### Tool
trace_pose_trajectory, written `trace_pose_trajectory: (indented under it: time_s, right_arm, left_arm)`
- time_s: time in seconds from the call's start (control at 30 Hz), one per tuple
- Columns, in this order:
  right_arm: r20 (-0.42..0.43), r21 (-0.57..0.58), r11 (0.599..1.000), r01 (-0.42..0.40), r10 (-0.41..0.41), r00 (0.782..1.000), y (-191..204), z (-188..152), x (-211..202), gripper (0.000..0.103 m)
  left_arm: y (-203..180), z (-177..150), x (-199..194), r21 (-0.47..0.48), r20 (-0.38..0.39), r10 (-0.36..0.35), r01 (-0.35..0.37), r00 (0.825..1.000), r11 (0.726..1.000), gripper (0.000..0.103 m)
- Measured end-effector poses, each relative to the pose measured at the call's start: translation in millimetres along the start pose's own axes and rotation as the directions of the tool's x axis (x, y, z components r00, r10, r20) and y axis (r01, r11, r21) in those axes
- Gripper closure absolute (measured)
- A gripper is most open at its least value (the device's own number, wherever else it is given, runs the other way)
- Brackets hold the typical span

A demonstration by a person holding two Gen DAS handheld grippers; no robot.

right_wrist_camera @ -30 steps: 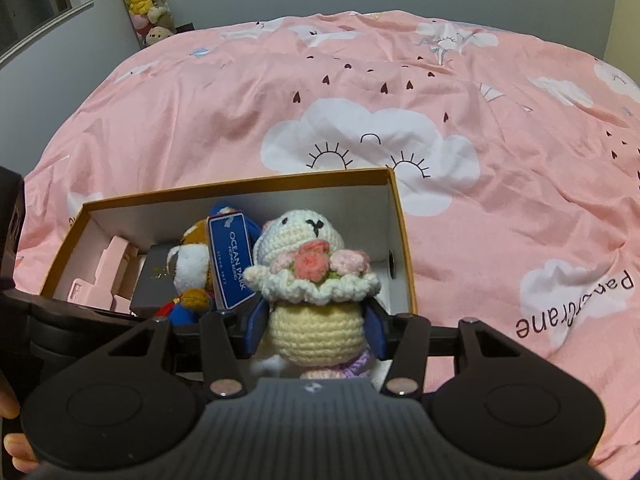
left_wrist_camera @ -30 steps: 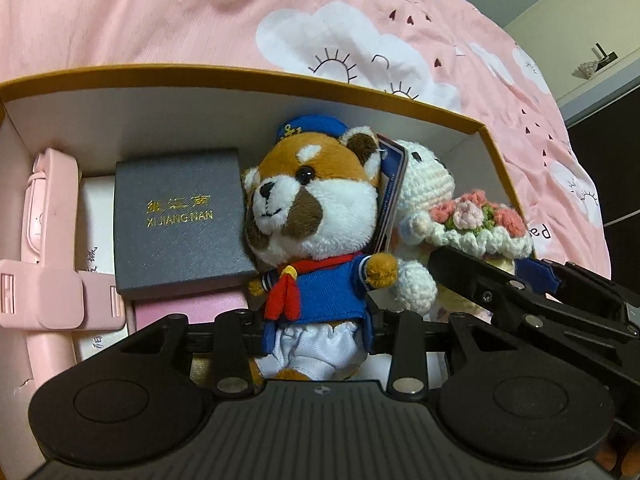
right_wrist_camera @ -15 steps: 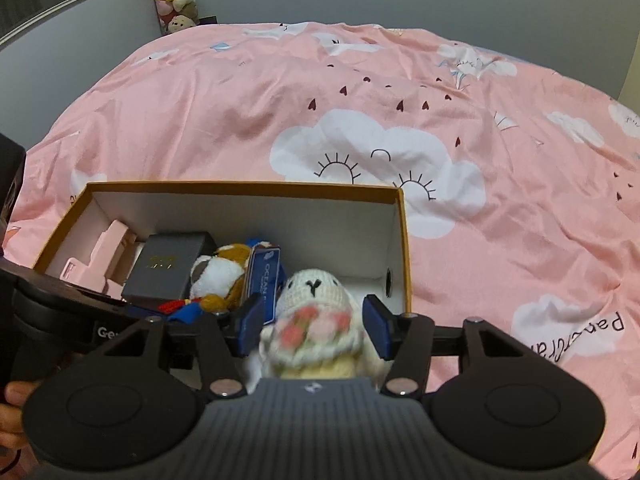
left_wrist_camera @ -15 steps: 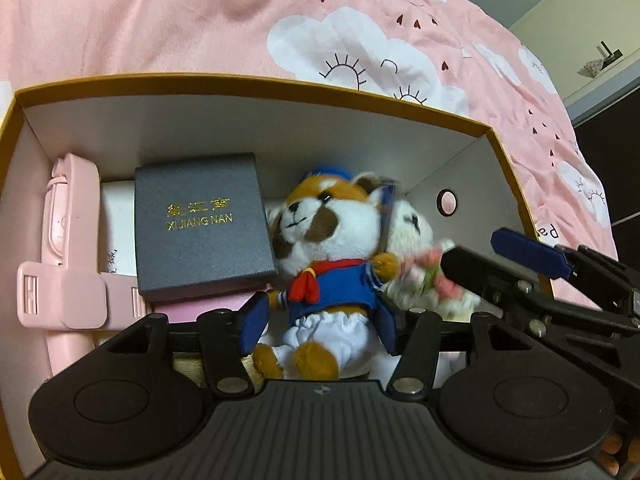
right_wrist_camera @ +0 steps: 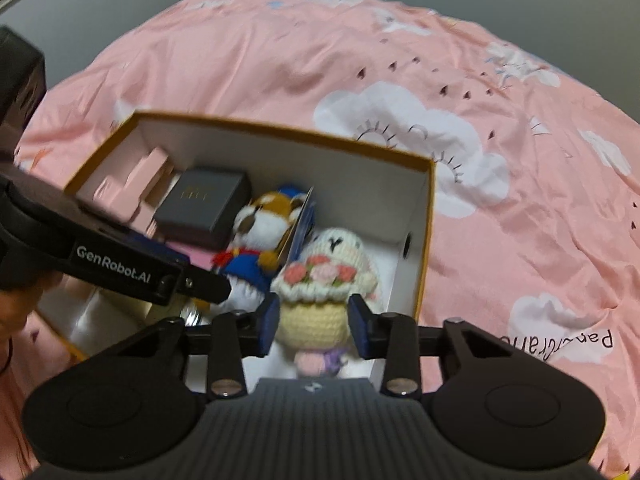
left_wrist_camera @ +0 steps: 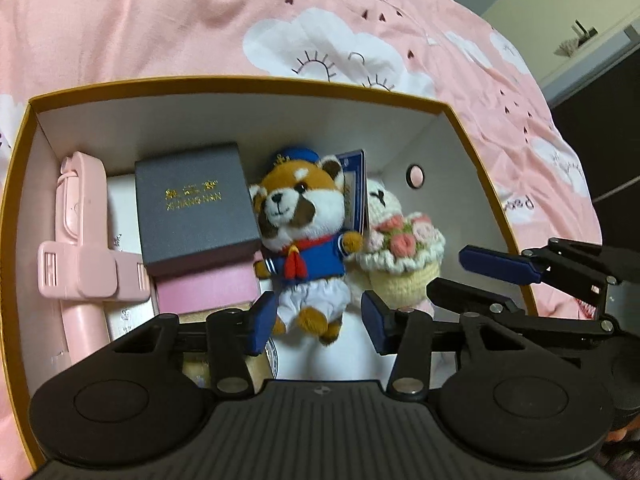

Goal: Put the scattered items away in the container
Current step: 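Lower both plushes into the orange box and open both grippers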

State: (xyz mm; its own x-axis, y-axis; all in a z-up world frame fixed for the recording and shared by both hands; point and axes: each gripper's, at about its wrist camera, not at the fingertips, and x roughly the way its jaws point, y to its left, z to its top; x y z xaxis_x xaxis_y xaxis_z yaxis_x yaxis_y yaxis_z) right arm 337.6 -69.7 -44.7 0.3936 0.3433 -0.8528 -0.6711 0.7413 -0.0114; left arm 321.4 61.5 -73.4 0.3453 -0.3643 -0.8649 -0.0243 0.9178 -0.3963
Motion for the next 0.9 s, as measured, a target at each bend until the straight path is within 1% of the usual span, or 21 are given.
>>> trace_pose_trajectory:
  time_s: [0.07, 0.1, 0.17, 0.2, 0.27, 0.4, 0.5, 0.67, 0.73, 0.83, 0.9]
  right_arm:
    - [-0.041, -0.019, 1.0, -0.01, 0.009, 0.999, 2, -1, 3, 0.074]
    - [-0.06, -0.026, 1.0, -0.016, 0.014, 0.998, 2, -2, 5, 0.074]
    - [-0.093, -0.023, 0.999, -0.026, 0.024, 0.995, 2, -2, 10, 0.079]
    - [-0.108, -0.017, 1.0, -0.023, 0.021, 0.994, 2, -1, 13, 0.079]
    - [-0.113, -0.032, 0.999, 0.009, -0.012, 0.994, 4, 1, 19, 0.083]
    - [-0.11, -0.033, 0.999, 0.041, -0.044, 0.993, 5, 7, 25, 0.083]
    - [-0.102, -0.04, 0.998, 0.048, -0.052, 0.993, 8, 12, 31, 0.084]
    - [-0.087, 0.002, 0.998, 0.061, -0.06, 0.994, 5, 20, 39, 0.085]
    - [-0.084, 0.022, 0.998, 0.054, -0.052, 0.995, 3, 20, 38, 0.085]
    - [-0.072, 0.019, 0.999, 0.05, -0.049, 0.996, 4, 16, 32, 0.084]
    - [-0.068, 0.028, 0.999, 0.034, -0.032, 0.997, 5, 13, 27, 0.083]
  left_arm:
    - [0, -1, 1, 0.002, 0.002, 0.009, -0.009, 1.0, 1.0, 0.051]
    - [0, -2, 1, 0.0, 0.003, 0.01, -0.01, 1.0, 1.0, 0.051]
    - [1, -2, 0, -0.004, 0.006, 0.007, -0.007, 1.0, 1.0, 0.051]
    - [1, -2, -1, -0.004, 0.007, 0.006, -0.006, 1.0, 1.0, 0.051]
    - [1, -2, -1, -0.002, 0.01, 0.006, -0.006, 1.0, 1.0, 0.051]
    - [3, -2, -1, 0.001, 0.016, 0.007, -0.007, 1.0, 1.0, 0.051]
    - [2, -3, -1, 0.005, 0.018, 0.01, -0.01, 1.0, 1.0, 0.051]
    - [0, -6, -6, 0.024, 0.032, 0.023, -0.024, 0.999, 0.999, 0.051]
    - [-2, -8, -9, 0.04, 0.041, 0.04, -0.042, 0.998, 0.998, 0.051]
    - [-6, -12, -14, 0.072, 0.06, 0.081, -0.085, 0.995, 0.994, 0.051]
    - [-9, -15, -17, 0.08, 0.066, 0.098, -0.103, 0.993, 0.991, 0.051]
